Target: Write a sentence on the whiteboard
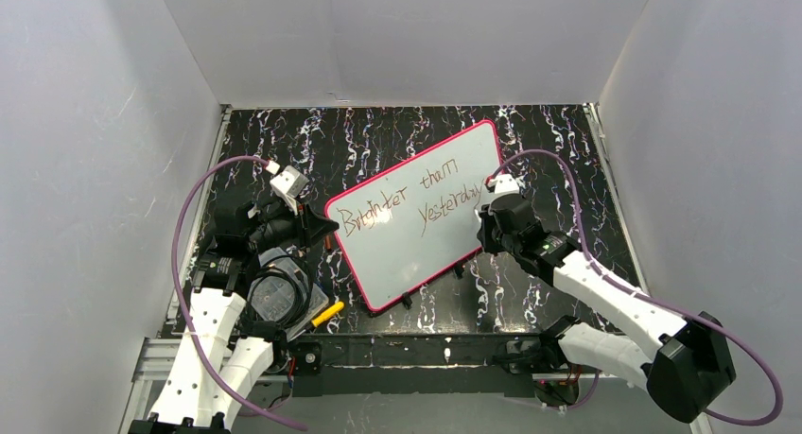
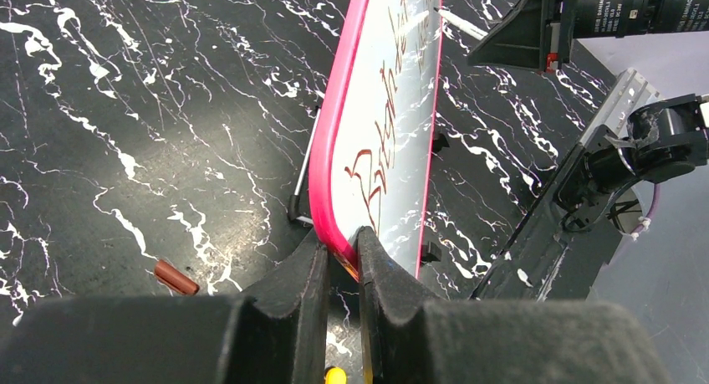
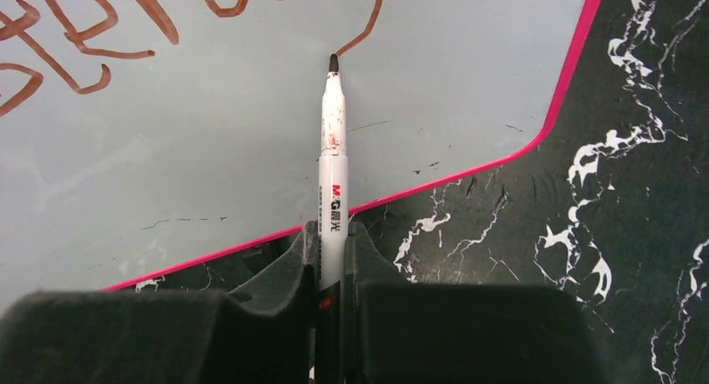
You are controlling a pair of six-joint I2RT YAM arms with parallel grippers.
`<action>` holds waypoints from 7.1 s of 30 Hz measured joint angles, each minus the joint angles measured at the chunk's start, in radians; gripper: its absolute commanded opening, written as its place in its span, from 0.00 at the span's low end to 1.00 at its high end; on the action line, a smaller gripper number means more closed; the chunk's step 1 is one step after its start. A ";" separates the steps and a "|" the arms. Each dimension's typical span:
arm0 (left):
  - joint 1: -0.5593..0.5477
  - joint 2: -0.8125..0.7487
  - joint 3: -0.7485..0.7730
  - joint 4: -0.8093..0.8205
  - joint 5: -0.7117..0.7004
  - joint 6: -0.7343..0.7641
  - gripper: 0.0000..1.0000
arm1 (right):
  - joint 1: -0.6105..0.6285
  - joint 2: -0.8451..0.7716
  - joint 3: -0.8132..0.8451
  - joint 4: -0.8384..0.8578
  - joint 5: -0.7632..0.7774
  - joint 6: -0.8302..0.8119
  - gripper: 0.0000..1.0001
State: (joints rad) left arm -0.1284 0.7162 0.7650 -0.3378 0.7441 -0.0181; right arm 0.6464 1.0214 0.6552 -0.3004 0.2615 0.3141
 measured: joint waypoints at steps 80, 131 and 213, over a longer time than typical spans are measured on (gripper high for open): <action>-0.006 -0.167 -0.048 -0.093 -0.196 -0.019 0.90 | -0.012 -0.315 0.045 0.040 -0.069 -0.140 0.01; 0.008 0.605 0.107 -0.155 -0.663 -0.412 0.47 | -0.012 -0.474 0.116 0.072 -0.129 -0.216 0.01; -0.164 0.998 0.287 -0.254 -0.845 -0.265 0.33 | -0.012 -0.406 0.116 0.071 -0.107 -0.212 0.01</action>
State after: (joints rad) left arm -0.2920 1.7142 1.0519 -0.5922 -0.1013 -0.2829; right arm 0.6342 0.6151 0.7712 -0.2291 0.1543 0.1017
